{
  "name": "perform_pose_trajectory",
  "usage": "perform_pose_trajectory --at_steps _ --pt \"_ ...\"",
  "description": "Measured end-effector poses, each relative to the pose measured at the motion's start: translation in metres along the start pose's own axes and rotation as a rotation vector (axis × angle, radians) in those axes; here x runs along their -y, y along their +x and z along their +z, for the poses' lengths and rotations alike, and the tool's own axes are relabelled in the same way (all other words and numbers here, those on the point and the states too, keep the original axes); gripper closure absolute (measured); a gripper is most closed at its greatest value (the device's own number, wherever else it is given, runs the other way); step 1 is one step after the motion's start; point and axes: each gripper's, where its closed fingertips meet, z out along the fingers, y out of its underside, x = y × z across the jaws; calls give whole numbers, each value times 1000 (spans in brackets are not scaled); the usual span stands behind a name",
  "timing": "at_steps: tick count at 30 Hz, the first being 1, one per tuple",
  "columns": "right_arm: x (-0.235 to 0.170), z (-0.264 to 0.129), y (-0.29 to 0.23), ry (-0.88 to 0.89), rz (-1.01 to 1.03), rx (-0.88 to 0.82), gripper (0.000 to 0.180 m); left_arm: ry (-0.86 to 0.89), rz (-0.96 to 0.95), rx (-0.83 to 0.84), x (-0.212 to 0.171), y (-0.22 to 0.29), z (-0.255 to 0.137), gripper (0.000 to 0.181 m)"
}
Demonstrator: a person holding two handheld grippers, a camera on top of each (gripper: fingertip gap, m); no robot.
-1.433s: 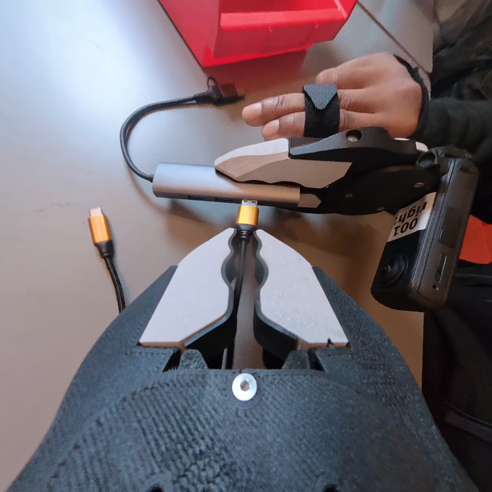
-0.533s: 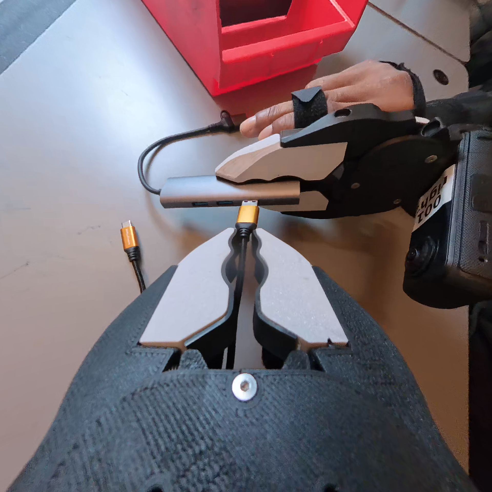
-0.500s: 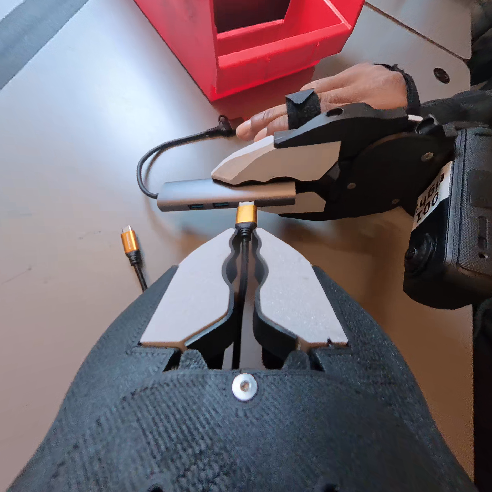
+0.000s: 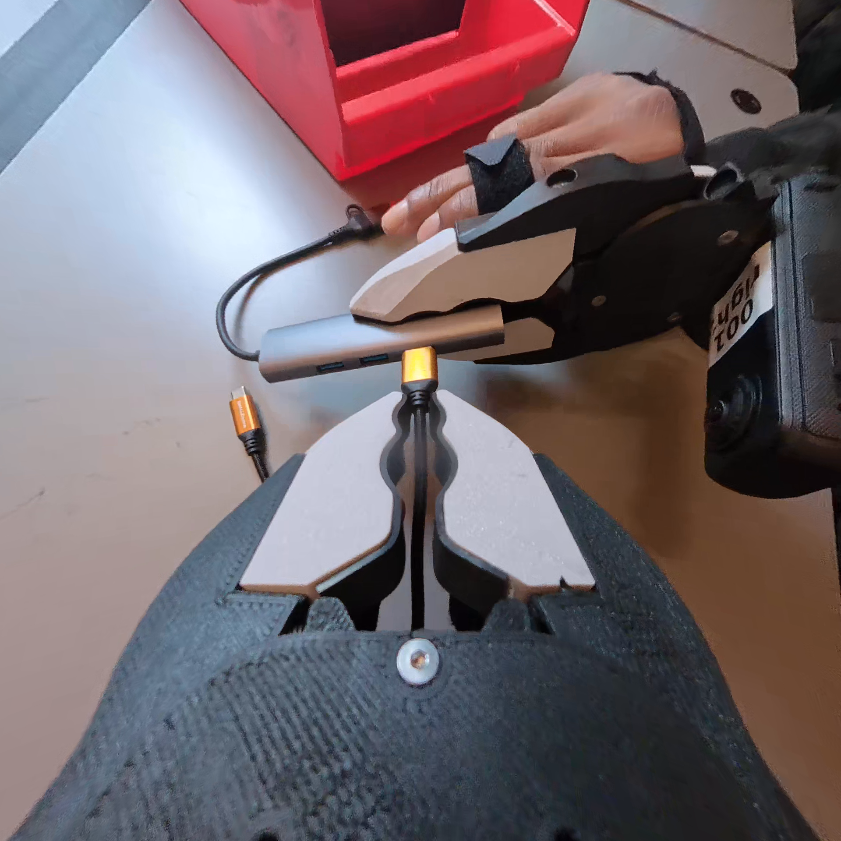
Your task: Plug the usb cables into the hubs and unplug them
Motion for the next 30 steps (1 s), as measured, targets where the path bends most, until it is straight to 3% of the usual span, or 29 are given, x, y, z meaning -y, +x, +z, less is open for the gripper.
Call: perform_pose_trajectory --at_steps 1,6,9,12,16,21,23,25,29,30 --pt "1 0 0 6 11 9 163 3 13 -13 0 1 -2 173" --pt "16 -13 21 177 317 89 162 283 -28 -144 45 5 -60 158" --pt "18 -23 32 301 532 184 163 460 -2 -104 65 -8 -116 154" --pt "28 -41 46 466 763 343 163 503 -5 -34 60 -26 -143 152" --pt "47 -73 72 708 985 493 163 482 10 -156 50 -16 -130 149" --pt "67 -90 75 814 1066 610 163 407 182 -230 58 33 -87 145" --pt "74 -92 70 815 1070 652 163 354 243 -215 54 43 -76 161" --pt "72 -91 66 767 1063 692 162 319 250 -214 50 43 -78 163" --pt "61 -95 72 673 1030 691 130 304 251 -196 48 37 -86 163" --pt "61 -97 74 664 1012 671 130 293 256 -202 46 39 -86 163"
